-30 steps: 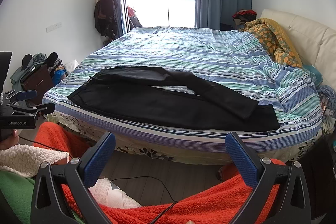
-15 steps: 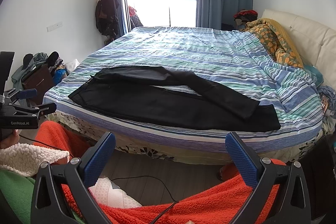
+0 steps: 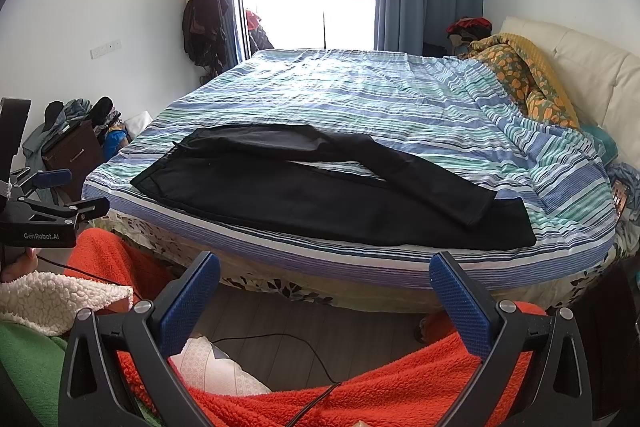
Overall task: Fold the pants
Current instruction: 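Move both tools toward the black pants and lower them to the waistband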
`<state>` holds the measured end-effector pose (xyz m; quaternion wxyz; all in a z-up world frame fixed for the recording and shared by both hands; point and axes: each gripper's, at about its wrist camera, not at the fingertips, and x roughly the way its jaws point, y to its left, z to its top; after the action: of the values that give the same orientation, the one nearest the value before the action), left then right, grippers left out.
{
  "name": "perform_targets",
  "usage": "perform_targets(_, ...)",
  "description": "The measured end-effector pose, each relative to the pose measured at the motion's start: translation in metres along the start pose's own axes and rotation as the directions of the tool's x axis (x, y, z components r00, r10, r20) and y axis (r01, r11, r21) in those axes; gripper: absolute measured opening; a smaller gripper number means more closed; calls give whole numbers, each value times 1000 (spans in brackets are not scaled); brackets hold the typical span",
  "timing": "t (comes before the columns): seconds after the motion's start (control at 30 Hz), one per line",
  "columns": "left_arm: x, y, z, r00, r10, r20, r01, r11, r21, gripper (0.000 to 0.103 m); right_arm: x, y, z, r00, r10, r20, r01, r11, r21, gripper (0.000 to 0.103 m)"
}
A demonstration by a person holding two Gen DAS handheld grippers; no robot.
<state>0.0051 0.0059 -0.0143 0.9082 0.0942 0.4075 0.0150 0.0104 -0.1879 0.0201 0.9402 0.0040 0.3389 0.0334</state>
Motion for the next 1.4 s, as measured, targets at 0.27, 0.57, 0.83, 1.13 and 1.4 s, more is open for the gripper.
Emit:
perform_targets(0.27,1,0,0,1000,3,-4,-3,1000,7,102,1,1,-1,1000,0,-1,0,1000,1,103)
perform_targets(0.57,27,10,27,995,95,32,-97,993,64,102,24,-37,20,996,-6,93,14,996,-83,103)
perform_targets(0.83,66,4,53,998,-23,-58,19,998,-55,102,216,-156,20,950,-275,-150,211,916,-340,76)
perform_targets(1.13,120,-9,41,977,28,-210,-36,999,-32,102,323,-203,9,901,-315,-299,149,871,-468,62)
perform_targets(1.4,164,-17,58,958,39,-285,-43,999,-9,102,307,-245,113,911,-269,-314,120,898,-423,5)
